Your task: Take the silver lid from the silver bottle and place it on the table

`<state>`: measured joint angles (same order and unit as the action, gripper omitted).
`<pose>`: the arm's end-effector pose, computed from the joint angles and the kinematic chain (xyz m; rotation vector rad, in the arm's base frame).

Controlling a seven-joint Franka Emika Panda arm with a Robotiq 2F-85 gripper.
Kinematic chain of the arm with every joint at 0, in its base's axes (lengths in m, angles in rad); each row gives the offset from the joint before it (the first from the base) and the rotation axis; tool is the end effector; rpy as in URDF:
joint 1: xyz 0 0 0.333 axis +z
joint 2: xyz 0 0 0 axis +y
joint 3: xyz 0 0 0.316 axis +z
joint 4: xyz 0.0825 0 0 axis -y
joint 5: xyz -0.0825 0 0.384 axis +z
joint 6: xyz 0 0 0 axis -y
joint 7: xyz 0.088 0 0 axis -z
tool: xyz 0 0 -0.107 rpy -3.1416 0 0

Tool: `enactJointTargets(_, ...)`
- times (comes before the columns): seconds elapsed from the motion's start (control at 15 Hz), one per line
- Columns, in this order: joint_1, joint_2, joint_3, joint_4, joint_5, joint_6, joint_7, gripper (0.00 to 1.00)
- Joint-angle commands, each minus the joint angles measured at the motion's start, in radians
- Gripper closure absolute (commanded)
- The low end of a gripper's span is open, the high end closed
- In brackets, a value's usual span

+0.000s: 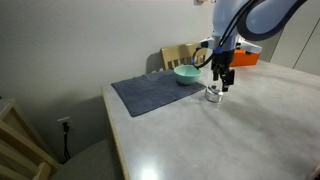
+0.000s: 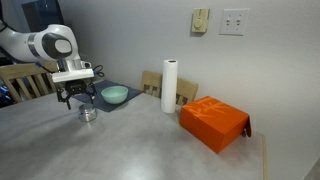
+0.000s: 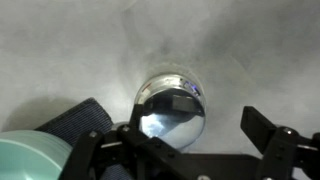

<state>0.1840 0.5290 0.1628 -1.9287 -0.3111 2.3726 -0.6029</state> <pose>0.5826 0.2034 0.2086 2.5270 1.6610 -0.1297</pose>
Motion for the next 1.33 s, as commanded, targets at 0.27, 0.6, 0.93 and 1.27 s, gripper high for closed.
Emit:
enactJointTargets(0.27, -0.02, -0.046, 0.001, -0.032, -0.066, 0.044, 0.055, 0.0)
enactJointTargets(0.6, -0.058, 0.007, 0.027, -0.023, -0.02, 0.092, -0.009, 0.0)
enactJointTargets(0.93, -0.067, 0.044, 0.048, -0.003, 0.019, 0.078, -0.064, 0.0)
enactJointTargets(1.27, -0.072, 0.038, 0.05, -0.003, 0.033, 0.072, -0.092, 0.0)
